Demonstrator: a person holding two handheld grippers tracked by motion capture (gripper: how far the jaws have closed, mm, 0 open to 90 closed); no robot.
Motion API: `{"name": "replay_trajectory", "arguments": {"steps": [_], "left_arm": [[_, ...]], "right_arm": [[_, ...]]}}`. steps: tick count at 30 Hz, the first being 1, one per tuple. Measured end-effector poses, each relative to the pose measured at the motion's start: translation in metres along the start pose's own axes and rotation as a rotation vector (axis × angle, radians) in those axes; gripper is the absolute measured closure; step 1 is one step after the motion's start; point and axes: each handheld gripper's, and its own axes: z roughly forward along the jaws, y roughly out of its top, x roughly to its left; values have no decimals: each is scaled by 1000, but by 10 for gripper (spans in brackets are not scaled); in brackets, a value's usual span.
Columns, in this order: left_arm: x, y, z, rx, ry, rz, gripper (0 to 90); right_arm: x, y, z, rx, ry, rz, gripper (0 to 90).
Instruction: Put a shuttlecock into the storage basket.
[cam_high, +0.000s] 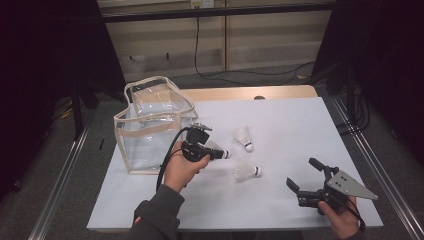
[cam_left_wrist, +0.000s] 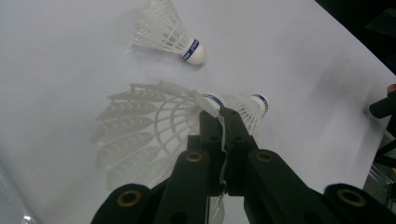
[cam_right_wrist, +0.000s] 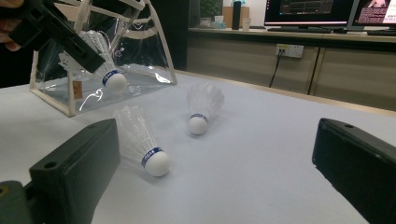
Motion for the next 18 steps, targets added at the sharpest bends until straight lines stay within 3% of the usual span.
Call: {"name": "replay_trajectory", "arguments": {"steps": [18], "left_arm": [[-8,20,-12,39,10,42,896]], "right_arm": [[1,0,1,0,9,-4,6]]}}
